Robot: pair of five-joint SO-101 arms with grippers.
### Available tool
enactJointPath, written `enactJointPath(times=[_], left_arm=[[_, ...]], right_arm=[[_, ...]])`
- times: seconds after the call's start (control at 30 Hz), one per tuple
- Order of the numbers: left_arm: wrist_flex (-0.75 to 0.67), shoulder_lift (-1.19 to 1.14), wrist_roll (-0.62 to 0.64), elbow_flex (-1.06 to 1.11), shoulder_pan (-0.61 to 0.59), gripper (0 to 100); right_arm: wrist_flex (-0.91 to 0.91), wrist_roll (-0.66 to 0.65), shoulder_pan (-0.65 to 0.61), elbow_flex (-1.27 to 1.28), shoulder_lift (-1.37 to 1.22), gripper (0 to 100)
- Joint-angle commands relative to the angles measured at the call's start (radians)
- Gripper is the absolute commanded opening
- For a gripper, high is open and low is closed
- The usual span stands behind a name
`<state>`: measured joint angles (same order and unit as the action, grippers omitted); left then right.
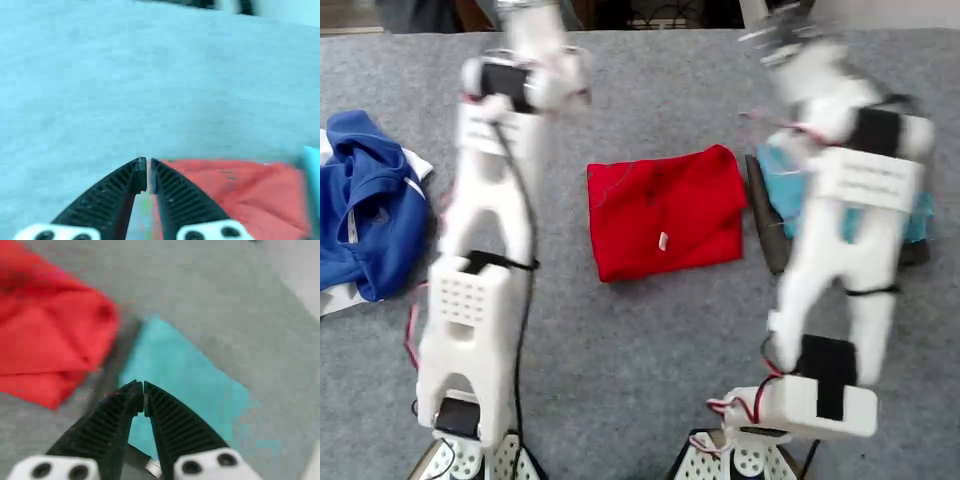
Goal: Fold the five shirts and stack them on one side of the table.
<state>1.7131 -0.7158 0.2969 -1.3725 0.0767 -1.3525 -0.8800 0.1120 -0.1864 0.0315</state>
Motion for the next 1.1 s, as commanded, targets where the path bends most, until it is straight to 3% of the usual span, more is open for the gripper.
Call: enactJointPath(times=[0.0,0.1,0.2,0.37,0.5,0.73,0.83,1.07], left_arm=[[0.049,0.017,-0.043,0.059,-0.104,3],[0.051,0.028,-0.04,0.228,-0.116,3],[0.051,0.141,-0.035,0.435,-0.094,3],[-0.035,0.402,-0.066,0.816,-0.093,3],[-0.293,0.595,-0.141,1.231,-0.108,3],[-0.911,0.73,-0.124,1.922,-0.067,3],[-1.069,0.736,-0.127,2.049,-0.051,3],[-1.083,0.756,-0.127,2.068,-0.056,3]], right_arm=[[0.077,-0.002,-0.173,0.153,0.008,1.5],[0.207,0.018,-0.256,0.285,-0.077,1.5],[0.272,0.14,-0.284,0.288,-0.179,1.5],[0.221,0.287,-0.287,0.136,-0.349,1.5],[0.118,0.368,-0.301,-0.027,-0.453,1.5],[0.031,0.376,-0.327,-0.203,-0.611,1.5],[-0.017,0.371,-0.313,-0.229,-0.65,1.5],[-0.166,0.37,-0.232,-0.245,-0.648,1.5]])
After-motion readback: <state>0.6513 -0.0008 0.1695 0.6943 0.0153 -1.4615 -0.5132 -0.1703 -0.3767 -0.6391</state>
